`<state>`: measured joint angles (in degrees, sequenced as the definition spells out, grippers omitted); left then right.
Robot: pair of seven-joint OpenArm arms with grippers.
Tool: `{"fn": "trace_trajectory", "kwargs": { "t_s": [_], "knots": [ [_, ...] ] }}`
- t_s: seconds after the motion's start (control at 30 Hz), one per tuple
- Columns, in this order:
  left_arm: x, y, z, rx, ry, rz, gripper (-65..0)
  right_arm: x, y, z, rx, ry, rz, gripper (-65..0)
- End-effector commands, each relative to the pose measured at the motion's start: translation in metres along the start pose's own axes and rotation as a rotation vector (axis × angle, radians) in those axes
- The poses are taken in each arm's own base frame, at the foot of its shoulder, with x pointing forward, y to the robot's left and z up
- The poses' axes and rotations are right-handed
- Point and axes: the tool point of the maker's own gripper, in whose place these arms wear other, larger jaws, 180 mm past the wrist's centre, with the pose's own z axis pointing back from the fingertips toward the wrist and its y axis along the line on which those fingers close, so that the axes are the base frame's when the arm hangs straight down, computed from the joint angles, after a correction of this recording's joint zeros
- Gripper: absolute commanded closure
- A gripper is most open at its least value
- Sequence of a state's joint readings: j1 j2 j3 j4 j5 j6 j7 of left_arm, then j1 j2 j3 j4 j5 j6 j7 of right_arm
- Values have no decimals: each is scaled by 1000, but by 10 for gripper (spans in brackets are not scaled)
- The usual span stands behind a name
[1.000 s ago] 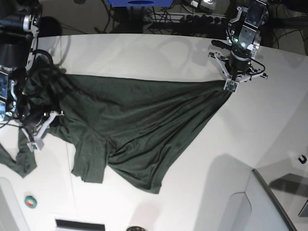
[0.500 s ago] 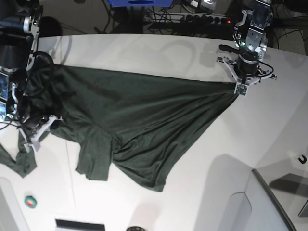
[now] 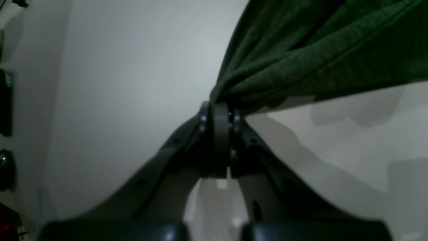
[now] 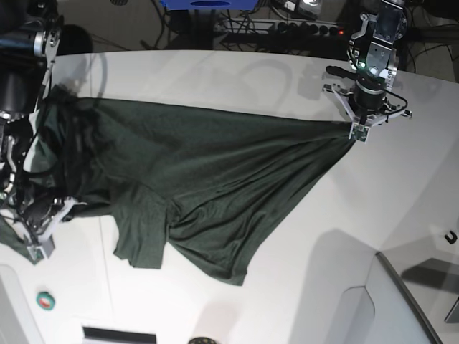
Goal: Layout the t-shirt on the table in an organized manner, then fold the t-shirt properly
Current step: 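Lower the shirt onto the table while holding its corners with both grippers, then pull the held shirt corners apart with both grippers to stretch it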
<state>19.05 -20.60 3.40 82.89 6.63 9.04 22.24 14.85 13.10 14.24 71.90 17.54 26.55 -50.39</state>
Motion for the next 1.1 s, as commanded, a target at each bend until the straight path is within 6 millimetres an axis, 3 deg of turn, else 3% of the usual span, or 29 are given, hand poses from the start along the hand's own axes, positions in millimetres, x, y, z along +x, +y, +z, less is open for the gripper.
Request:
{"fn": "trace_trajectory", "kwargs": {
  "t_s": [0.0, 0.17, 0.37, 0.47, 0.6, 0.83, 0.93, 1.07],
  "knots": [
    [11, 11, 1, 31, -37, -6, 0, 30, -7, 9, -16, -78, 9, -3],
    [16, 13, 0, 34, -48, -3, 0, 60, -11, 13, -19, -125, 6, -3],
    [56, 19, 12, 46, -154, 22, 0, 82, -28, -2, -7, -184, -62, -3],
    [70, 41, 18, 101, -192, 70, 0, 93, -32, -8, 3, -217, -94, -3],
    [72, 70, 22, 178, -200, 122, 0, 110, -35, -10, 10, -275, -117, -3],
    [62, 101, 25, 254, -182, 151, 0, 148, -39, 3, -5, -412, -128, -3],
    [62, 110, 28, 275, -187, 159, 0, 153, -49, 7, -52, -423, -170, -3],
    [73, 127, 39, 318, -225, 177, 0, 164, -47, 22, -70, -476, -134, -2]
  ]
}}
